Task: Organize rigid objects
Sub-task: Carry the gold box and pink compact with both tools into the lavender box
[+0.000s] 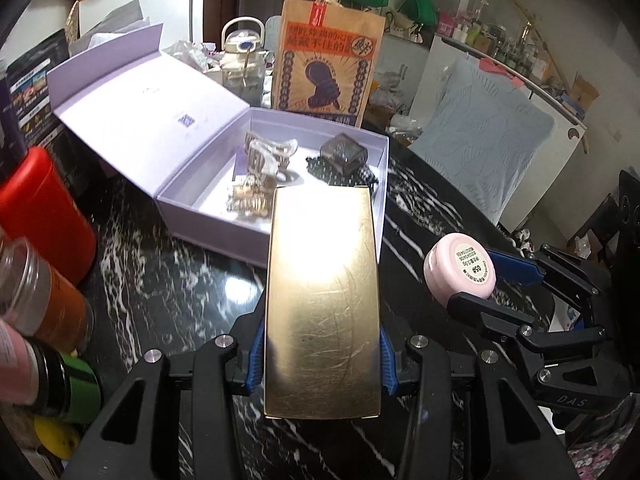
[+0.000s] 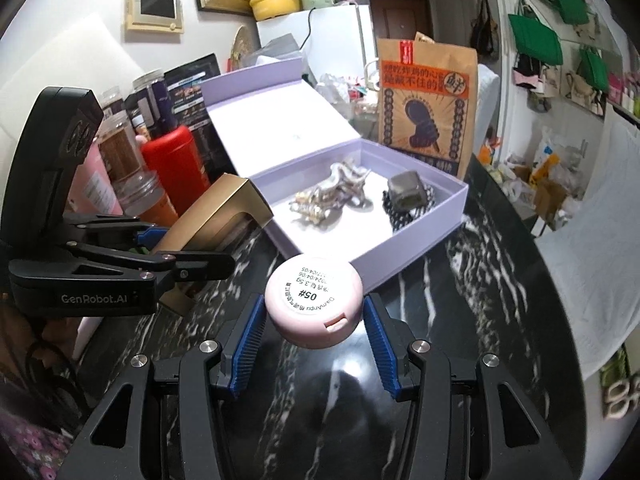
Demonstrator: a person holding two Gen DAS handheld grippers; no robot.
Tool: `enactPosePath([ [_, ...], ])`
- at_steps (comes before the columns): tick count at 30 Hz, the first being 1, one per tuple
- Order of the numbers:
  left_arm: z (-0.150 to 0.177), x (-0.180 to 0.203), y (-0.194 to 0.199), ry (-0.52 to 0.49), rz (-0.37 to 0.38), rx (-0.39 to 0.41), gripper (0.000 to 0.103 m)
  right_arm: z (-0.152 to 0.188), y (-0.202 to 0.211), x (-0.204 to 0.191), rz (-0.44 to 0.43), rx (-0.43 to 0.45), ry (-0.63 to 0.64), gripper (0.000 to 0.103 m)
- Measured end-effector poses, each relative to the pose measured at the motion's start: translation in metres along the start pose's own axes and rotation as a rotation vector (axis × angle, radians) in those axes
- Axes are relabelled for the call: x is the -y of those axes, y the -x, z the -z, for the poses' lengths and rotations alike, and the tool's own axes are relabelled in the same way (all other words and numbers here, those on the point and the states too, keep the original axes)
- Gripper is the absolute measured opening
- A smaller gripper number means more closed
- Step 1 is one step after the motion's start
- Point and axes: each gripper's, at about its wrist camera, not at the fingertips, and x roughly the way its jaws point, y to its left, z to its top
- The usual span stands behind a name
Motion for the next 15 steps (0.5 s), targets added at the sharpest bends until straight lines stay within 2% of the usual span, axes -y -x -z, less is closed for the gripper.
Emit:
enactPosePath([
  [15, -0.056, -0.006, -0.016, -0.026, -0.004, 0.033, 0.044, -0.048, -0.015, 0.026, -0.005, 0.035, 0.042, 0.050],
])
